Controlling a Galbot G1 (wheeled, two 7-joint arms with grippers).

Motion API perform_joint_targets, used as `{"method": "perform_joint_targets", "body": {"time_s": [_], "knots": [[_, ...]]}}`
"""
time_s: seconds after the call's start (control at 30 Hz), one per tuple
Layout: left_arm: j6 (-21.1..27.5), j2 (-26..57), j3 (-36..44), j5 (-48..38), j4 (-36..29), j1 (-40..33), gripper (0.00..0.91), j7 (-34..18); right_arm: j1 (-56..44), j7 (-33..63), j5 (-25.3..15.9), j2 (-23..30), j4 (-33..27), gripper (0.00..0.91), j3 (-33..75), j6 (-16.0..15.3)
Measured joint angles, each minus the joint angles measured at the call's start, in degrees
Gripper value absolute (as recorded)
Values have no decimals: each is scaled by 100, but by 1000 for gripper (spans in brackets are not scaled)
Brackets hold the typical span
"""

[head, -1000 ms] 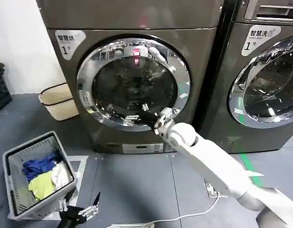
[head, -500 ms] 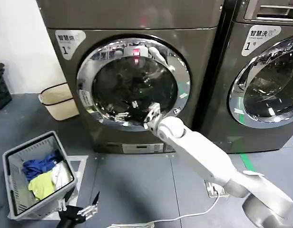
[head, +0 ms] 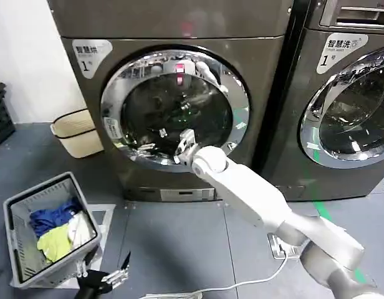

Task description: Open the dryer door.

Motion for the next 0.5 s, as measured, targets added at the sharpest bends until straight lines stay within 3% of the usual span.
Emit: {"method": "perform_joint_targets", "body": {"time_s": [0.5], "knots": [[-11, -11, 7, -5, -6, 16, 907, -3, 230, -60, -13, 401, -450, 907, -89, -36]]}}
